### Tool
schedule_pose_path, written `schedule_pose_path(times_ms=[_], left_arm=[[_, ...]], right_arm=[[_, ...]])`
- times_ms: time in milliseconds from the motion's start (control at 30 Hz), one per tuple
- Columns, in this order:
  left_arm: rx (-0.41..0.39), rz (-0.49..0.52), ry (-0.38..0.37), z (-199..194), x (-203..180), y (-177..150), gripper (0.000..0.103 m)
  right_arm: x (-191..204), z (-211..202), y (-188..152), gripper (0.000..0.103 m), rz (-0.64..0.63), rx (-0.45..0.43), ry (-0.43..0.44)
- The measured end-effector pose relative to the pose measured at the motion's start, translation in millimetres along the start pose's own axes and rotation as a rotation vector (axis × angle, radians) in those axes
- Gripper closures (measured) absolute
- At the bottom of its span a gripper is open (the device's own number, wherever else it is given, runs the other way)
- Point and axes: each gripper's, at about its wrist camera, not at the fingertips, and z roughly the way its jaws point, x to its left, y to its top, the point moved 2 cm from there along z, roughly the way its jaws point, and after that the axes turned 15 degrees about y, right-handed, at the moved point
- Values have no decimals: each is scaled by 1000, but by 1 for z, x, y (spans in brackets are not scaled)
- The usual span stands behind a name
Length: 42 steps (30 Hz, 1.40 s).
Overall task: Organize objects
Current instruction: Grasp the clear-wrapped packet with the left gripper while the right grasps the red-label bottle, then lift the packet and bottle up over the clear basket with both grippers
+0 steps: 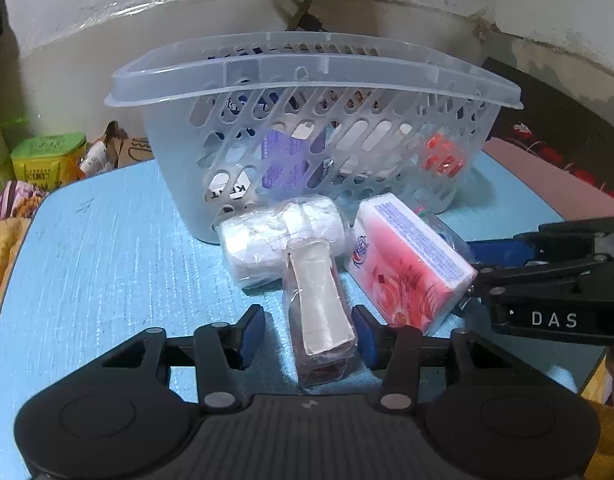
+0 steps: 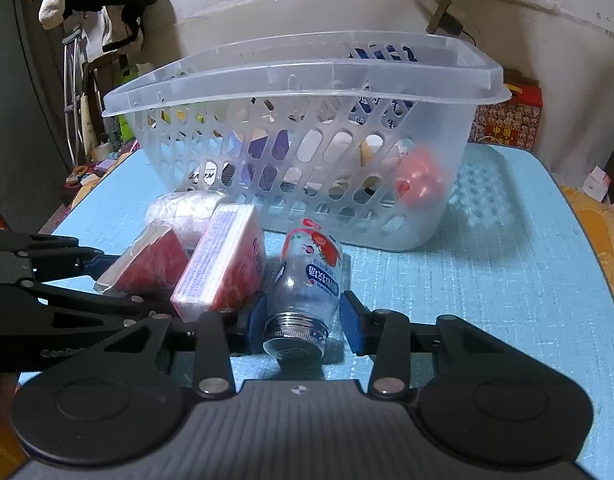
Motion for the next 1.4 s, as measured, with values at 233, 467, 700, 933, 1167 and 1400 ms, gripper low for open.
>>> schedule_pose_path(times_ms=[233, 467, 700, 933, 1167, 1400], left_arm=[[-39, 21, 24, -11, -4, -1, 73], [-139, 10, 11, -35, 2, 2, 73], [-184, -7, 12, -43, 5, 5, 73], [-286, -38, 20, -62, 10, 9, 73], [-328, -40, 14, -71, 8, 10, 73], [-378, -40, 11, -83, 8, 9, 73]], right_arm=[[1, 2, -2, 60, -35, 2, 7], [3, -30, 3, 60, -61, -87, 13], [4, -49, 4, 60, -74, -155, 26], [7, -63, 4, 60, -95, -203, 41], [16, -71, 3, 60, -120, -232, 69], [24, -82, 2, 60, -128, -273, 92]])
